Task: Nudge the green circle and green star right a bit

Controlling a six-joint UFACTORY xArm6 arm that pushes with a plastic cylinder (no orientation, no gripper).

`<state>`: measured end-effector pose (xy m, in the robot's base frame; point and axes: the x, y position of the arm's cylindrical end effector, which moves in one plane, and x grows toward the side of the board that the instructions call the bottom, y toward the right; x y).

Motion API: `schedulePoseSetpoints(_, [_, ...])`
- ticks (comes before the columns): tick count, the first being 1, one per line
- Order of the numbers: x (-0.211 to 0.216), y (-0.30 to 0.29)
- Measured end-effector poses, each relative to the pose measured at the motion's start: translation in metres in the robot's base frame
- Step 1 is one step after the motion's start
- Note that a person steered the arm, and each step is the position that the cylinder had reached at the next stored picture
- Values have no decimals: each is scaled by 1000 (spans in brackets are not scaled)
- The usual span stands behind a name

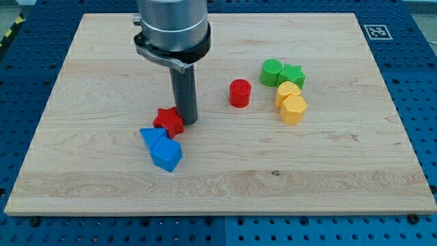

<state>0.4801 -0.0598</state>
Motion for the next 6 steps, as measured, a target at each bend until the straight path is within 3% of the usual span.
schedulePoseSetpoints(1, [-6,-2])
schedulePoseSetpoints(3, [-93,21])
schedulePoseSetpoints(5, [-87,132])
schedulePoseSetpoints(6, [-86,132])
